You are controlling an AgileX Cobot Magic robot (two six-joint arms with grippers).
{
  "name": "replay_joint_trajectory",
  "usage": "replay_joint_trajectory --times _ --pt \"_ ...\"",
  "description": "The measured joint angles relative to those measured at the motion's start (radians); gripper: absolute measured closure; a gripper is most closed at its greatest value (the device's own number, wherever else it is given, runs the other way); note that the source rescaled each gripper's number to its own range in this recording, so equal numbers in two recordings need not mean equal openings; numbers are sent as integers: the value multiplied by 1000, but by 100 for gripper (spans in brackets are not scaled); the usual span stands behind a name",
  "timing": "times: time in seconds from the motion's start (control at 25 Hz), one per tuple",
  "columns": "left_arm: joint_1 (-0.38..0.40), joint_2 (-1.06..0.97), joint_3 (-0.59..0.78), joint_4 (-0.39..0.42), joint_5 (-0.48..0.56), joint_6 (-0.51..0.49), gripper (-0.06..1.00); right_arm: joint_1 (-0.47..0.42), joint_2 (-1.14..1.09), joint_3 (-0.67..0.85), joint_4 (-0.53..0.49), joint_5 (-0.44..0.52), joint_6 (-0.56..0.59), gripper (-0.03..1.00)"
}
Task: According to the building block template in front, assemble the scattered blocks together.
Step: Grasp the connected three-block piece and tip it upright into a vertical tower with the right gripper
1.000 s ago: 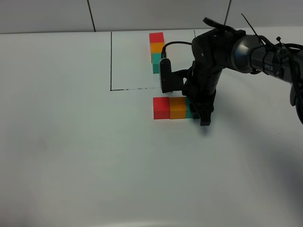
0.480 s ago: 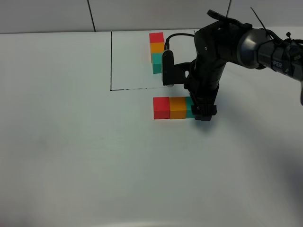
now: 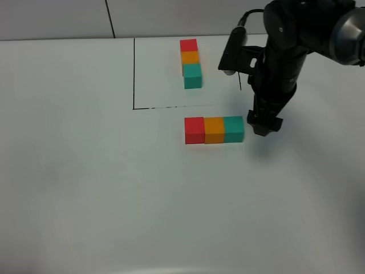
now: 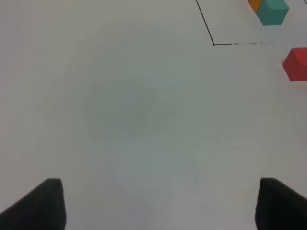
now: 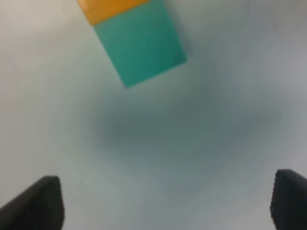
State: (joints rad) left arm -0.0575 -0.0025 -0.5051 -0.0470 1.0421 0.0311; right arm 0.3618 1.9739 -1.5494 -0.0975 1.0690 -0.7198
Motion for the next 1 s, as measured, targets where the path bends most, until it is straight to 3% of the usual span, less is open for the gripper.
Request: replay_joint_trajectory --times 0.16,0.44,0.76,1.0 --pt "0 0 0 0 0 0 21 -37 -103 149 0 -29 58 22" --pt "0 0 0 0 0 0 21 -64 -298 407 12 -212 179 22" --pt "0 0 0 0 0 0 21 -65 -314 439 3 -206 281 40" --pt "0 0 0 0 0 0 21 -65 -314 439 1 -258 274 41"
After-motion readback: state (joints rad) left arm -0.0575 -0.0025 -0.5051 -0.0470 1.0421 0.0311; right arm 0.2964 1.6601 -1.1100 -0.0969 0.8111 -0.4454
